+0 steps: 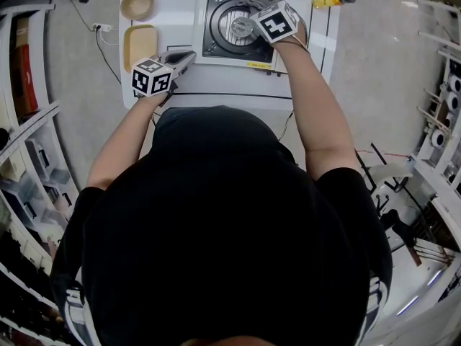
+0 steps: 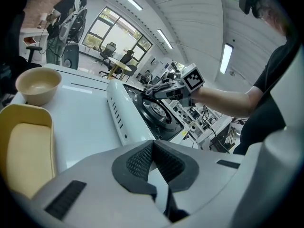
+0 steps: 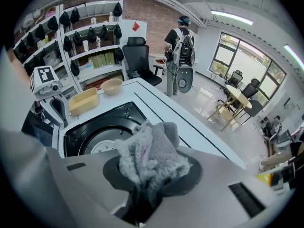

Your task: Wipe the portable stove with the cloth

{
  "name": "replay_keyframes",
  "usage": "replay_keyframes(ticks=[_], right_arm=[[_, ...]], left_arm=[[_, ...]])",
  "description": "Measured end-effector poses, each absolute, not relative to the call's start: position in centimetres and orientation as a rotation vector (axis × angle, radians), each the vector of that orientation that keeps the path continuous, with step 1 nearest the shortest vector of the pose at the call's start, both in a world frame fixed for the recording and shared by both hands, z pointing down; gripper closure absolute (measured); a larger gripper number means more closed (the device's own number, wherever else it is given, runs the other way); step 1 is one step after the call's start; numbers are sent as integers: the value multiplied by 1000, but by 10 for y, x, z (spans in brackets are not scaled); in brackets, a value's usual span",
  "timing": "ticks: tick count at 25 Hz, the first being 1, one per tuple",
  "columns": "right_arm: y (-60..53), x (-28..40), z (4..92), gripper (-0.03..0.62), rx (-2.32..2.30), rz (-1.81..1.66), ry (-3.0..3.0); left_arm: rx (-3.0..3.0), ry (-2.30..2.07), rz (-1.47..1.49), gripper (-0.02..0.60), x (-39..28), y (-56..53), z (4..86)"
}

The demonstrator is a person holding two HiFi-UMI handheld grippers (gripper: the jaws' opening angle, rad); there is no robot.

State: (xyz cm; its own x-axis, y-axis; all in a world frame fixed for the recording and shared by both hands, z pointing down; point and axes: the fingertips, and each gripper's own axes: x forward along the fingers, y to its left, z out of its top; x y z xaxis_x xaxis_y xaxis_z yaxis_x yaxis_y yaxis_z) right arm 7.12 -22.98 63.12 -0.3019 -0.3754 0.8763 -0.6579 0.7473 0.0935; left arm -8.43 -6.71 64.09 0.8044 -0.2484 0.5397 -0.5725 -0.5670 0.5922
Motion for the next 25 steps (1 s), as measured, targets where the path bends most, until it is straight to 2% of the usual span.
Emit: replay_keyframes(ticks=[10,25], right_arm=[[-199,106,633,485,828,365,-1876],[-128,122,631,485,781,345,-1822]], left_arm=[[2193,-603,538,560,-80,-64,640],[2209,-620,576,560,-77,-53,636]])
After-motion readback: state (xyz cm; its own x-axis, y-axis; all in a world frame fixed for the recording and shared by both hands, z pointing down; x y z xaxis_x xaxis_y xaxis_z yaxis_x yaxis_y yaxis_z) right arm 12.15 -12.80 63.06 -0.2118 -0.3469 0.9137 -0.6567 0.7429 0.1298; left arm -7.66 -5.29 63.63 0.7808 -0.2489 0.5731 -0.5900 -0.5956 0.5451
